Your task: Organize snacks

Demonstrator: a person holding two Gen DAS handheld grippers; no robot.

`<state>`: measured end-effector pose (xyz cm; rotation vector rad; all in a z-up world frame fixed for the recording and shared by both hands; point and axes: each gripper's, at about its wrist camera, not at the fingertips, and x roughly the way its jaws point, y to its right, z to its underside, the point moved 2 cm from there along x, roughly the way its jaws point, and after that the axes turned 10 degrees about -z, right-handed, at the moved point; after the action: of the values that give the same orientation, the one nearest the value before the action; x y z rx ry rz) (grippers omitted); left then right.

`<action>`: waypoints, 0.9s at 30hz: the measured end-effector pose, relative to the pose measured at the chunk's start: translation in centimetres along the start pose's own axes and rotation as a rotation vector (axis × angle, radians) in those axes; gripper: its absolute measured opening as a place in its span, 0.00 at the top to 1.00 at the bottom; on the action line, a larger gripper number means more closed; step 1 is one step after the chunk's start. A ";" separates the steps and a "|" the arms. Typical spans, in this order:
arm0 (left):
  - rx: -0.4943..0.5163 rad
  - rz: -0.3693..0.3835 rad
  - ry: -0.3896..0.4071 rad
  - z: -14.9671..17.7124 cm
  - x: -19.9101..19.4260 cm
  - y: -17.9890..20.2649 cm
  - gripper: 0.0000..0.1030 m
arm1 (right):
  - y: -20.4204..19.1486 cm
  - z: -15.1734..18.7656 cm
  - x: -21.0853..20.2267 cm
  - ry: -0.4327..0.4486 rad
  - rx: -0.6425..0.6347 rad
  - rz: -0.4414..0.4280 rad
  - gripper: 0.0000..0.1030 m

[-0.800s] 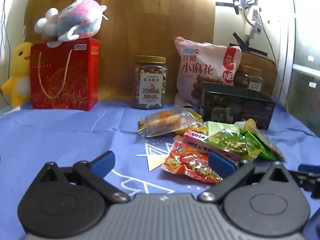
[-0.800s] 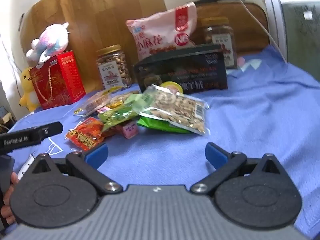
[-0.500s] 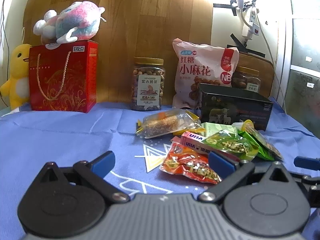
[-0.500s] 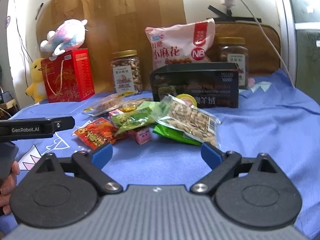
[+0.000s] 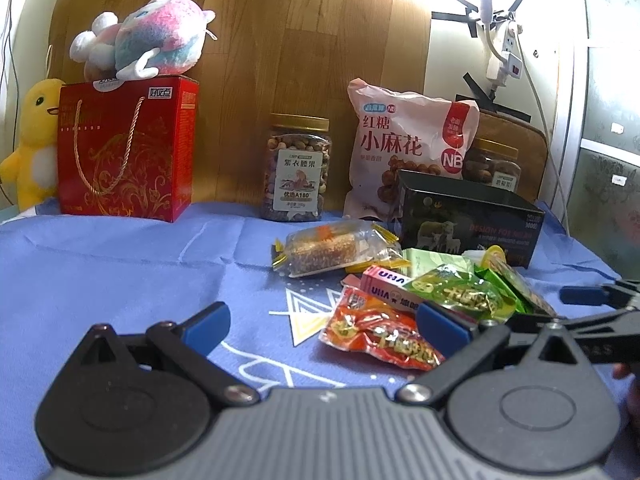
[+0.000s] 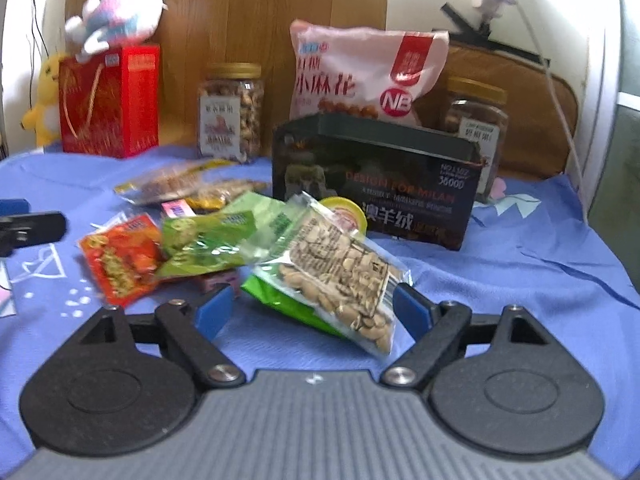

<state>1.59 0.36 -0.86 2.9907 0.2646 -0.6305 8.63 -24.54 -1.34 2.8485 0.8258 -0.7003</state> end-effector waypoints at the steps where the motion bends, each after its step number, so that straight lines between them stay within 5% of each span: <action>1: -0.002 0.002 0.000 0.0 0.0 0.0 0.00 | 0.2 -0.1 0.3 -0.030 -0.017 0.001 0.14; 3: -0.010 0.006 -0.004 -0.1 0.0 0.1 0.00 | 0.6 -0.1 0.8 -0.064 -0.011 -0.018 0.24; 7: 0.007 0.004 -0.002 0.0 -0.1 0.4 0.00 | -1.2 -0.1 -0.5 -0.042 -0.118 -0.022 0.64; 10: 0.022 0.005 -0.006 -0.1 0.0 0.5 0.00 | -3.0 0.7 -1.7 -0.028 -0.203 -0.011 0.79; 13: 0.014 0.021 -0.003 -0.1 -0.2 0.3 0.00 | -3.6 1.7 -2.9 -0.027 -0.207 -0.031 0.84; 14: 0.012 0.030 0.000 -0.1 -0.3 0.3 0.00 | -3.7 2.1 -3.4 -0.022 -0.208 -0.027 0.98; 22: -0.011 0.120 -0.051 0.0 -1.0 0.5 0.00 | -6.0 3.3 -6.3 -0.011 -0.189 -0.220 0.97; 27: -0.038 0.269 -0.128 -0.7 -1.2 1.8 0.00 | -2.8 2.4 -7.0 0.040 -0.025 -0.196 0.81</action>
<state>1.12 -1.47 0.30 2.8615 -0.1308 -0.7696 0.92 -26.02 -0.22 2.7935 1.1227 -0.6507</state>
